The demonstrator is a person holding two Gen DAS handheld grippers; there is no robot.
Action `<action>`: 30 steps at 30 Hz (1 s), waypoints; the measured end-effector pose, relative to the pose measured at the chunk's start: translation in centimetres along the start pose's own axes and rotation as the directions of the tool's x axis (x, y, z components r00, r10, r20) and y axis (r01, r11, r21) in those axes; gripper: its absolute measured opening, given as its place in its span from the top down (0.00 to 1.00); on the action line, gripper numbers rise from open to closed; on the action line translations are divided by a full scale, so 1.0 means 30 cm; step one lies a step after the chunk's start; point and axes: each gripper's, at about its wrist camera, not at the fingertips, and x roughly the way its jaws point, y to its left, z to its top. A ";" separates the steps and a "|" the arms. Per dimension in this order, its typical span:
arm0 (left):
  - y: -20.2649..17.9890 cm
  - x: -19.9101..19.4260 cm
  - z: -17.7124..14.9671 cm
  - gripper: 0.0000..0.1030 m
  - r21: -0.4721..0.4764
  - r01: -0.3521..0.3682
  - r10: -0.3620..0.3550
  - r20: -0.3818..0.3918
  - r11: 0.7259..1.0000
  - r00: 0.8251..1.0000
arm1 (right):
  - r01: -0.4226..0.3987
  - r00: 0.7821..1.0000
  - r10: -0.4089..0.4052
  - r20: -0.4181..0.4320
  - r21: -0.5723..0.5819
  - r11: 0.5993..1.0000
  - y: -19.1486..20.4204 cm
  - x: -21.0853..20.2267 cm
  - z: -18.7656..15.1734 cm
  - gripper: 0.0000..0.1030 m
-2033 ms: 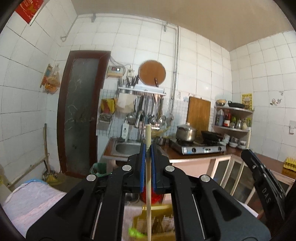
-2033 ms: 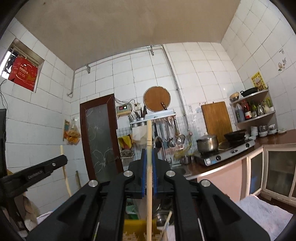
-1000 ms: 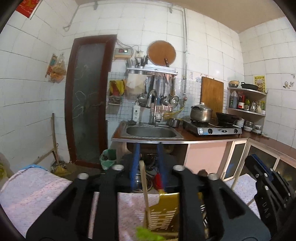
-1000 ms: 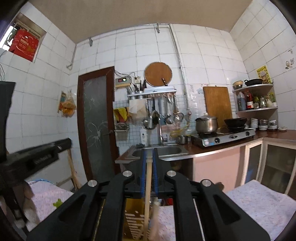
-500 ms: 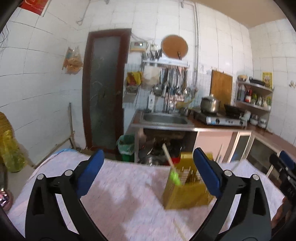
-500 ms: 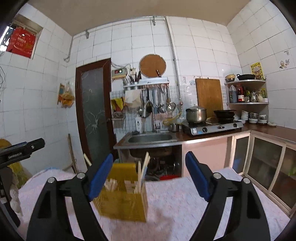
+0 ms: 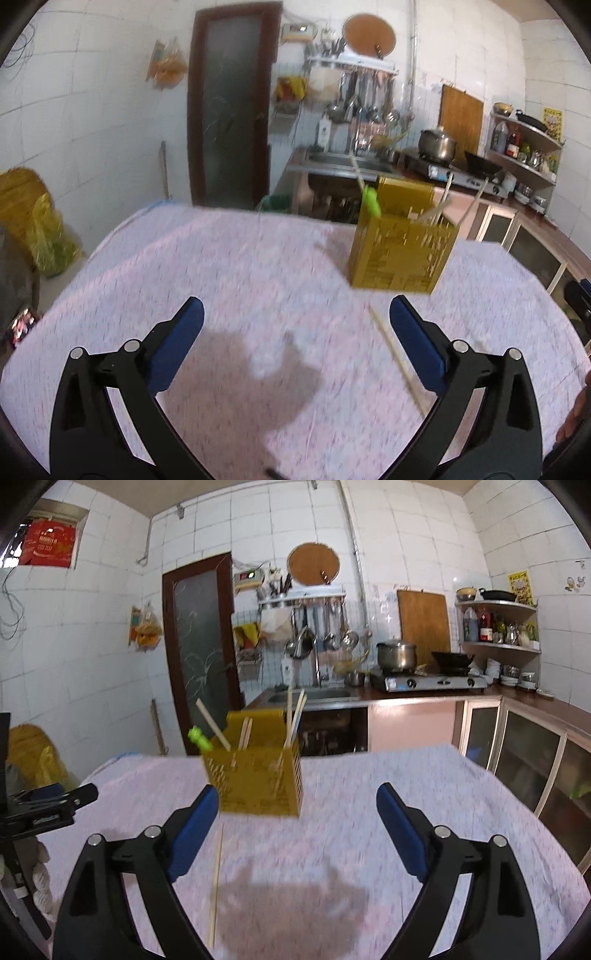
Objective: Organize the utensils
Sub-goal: 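Lower the left gripper to the table and grasp the dark-handled metal spoon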
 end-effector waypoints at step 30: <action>-0.064 0.089 -0.410 0.51 -0.160 -0.212 0.131 -0.407 0.964 0.904 | 0.022 0.987 -0.007 -0.163 0.091 0.996 -0.083 -0.026 -0.299 0.16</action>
